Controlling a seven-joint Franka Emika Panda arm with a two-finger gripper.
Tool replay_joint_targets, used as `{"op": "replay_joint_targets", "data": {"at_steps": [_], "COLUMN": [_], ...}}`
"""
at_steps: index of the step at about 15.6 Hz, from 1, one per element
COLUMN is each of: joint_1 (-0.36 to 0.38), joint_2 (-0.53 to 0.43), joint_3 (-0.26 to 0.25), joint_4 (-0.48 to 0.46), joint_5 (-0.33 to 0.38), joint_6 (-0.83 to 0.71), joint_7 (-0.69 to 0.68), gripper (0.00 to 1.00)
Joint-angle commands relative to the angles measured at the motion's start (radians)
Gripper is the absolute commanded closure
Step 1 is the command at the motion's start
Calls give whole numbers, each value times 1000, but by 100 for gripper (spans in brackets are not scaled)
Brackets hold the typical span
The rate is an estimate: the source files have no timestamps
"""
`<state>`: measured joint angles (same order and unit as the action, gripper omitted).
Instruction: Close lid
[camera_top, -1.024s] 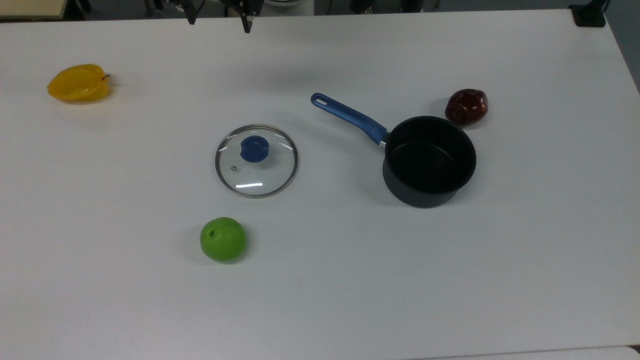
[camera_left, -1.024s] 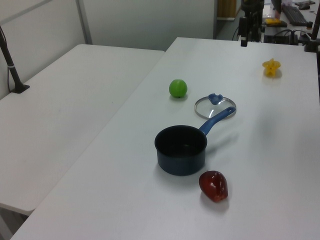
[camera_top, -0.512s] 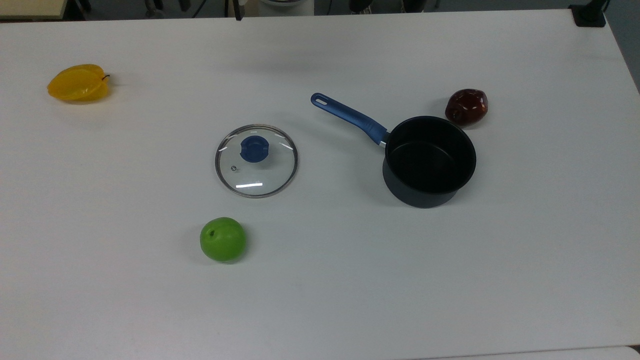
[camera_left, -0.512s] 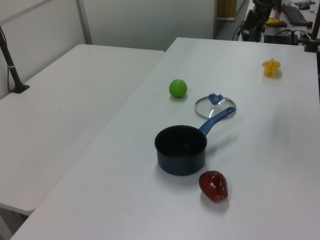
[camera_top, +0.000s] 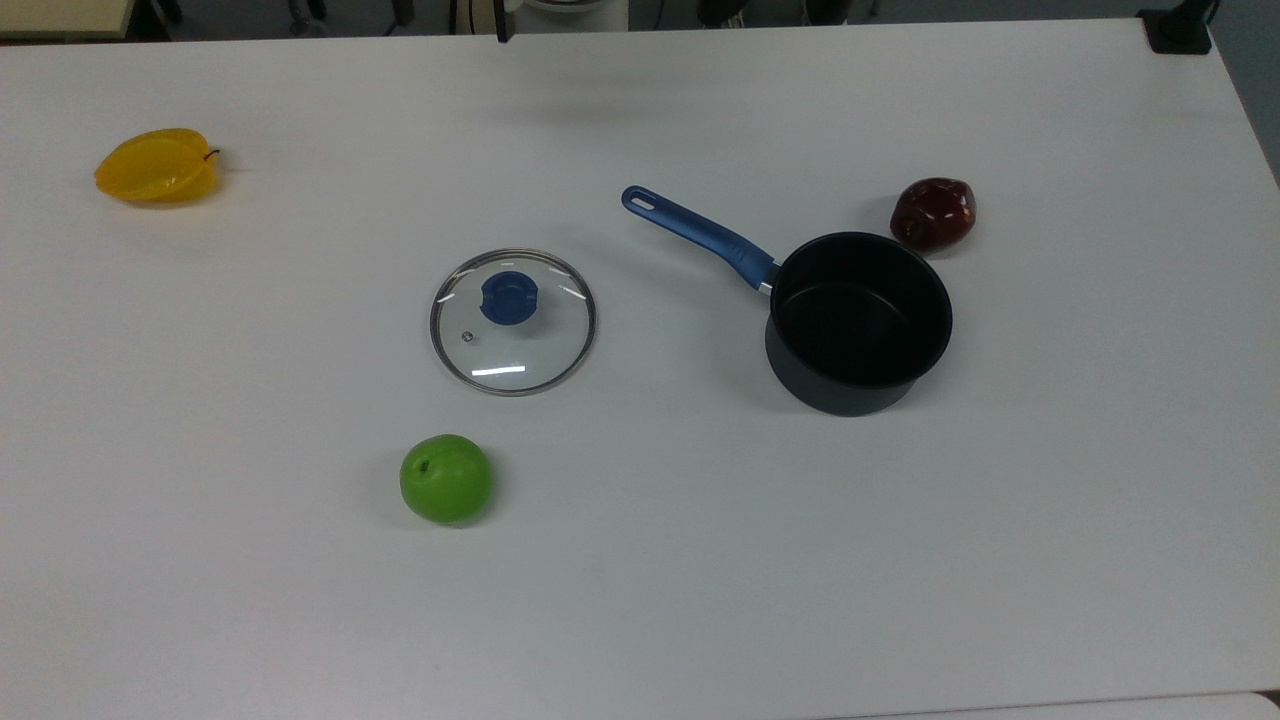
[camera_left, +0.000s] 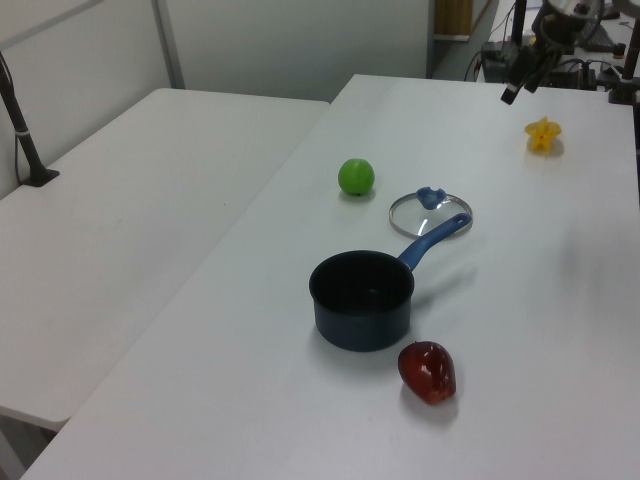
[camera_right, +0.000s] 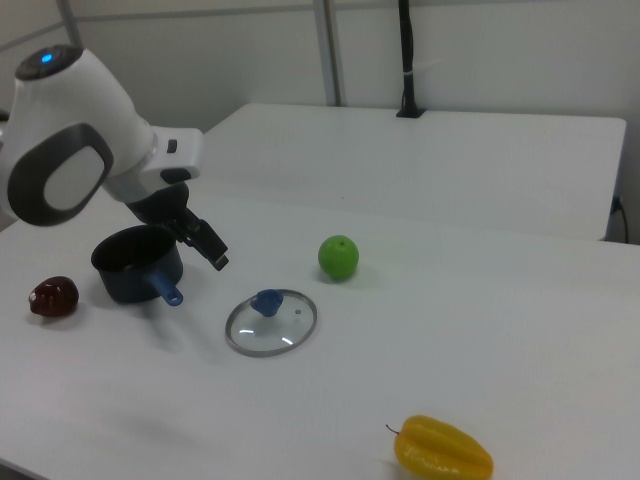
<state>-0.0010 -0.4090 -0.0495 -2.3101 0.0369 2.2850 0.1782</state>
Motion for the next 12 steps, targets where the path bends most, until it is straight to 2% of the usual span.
{"op": "replay_joint_targets", "data": {"at_steps": [1,5,12], "joint_1": [13,19,41], "joint_2": [-14,47,271], "joint_3": [5,7,7], "joint_4": [-87,-86,-57], "joint_5": [20,20,18], "joint_6": [152,250,494], "joint_7": [15,4,9], "gripper": [0,0,0]}}
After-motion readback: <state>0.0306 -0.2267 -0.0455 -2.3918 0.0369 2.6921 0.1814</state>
